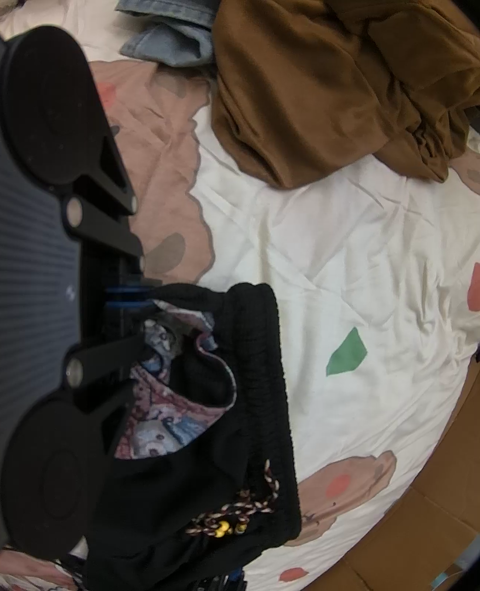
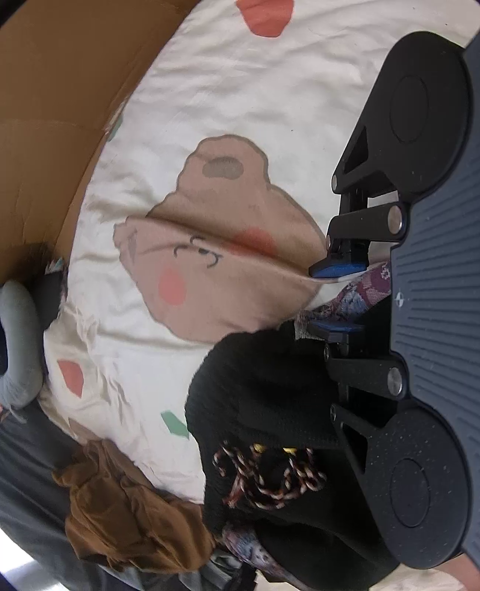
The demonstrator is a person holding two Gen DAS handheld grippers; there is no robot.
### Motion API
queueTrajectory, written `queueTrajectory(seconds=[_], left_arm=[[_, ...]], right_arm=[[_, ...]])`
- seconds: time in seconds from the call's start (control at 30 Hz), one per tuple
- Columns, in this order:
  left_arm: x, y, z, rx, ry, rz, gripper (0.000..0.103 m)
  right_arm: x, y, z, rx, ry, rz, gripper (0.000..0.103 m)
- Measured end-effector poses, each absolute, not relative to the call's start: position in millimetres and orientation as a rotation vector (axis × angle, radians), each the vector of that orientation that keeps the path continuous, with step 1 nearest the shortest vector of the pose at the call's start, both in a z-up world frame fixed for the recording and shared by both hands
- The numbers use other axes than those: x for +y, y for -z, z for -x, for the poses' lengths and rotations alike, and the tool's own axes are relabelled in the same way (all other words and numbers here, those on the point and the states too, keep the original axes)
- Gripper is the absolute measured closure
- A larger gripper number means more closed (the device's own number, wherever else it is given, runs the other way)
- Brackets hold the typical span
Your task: Fold clothes
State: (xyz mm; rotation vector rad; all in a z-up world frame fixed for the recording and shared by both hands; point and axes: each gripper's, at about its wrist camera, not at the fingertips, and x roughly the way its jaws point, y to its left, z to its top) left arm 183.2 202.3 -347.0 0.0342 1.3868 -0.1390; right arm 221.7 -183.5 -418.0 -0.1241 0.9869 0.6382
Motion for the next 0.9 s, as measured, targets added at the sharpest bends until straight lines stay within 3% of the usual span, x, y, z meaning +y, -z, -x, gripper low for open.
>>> queueTrajectory(seconds=[0.17,0.37,0.57,0.63,0.7,0.9], left_arm=[[202.2,348.6,-181.2,1.390,0.137,-0.034,0.098],[201.4,350.2,-180.8,1.390,0.140,-0.043,0.098],[201.4,350.1,-181.0,1.392,0.142,-0.042,0.098],[201.1,350.5,-181.4,1.393,0.140,-0.042,0.098],[200.7,350.8,-181.7,1.393,0.139,-0.043,0.098],[201.2,351.7,-181.2,1.395,0.141,-0.042,0.098]], right_arm=[[-174.5,412.4,-204.1,0.902,-0.625,0.241,0.064],[-162.5,407.2,-191.3,0.837,-0.670,0.333,0.063],[-177.0,404.4,-213.7,0.856,-0.655,0.219,0.063],[-177.1,407.7,-219.6,0.858,-0.652,0.232,0.068],[-175.6,413.3,-224.3,0.866,-0.647,0.257,0.084],[-171.6,420.1,-226.0,0.889,-0.676,0.271,0.088]])
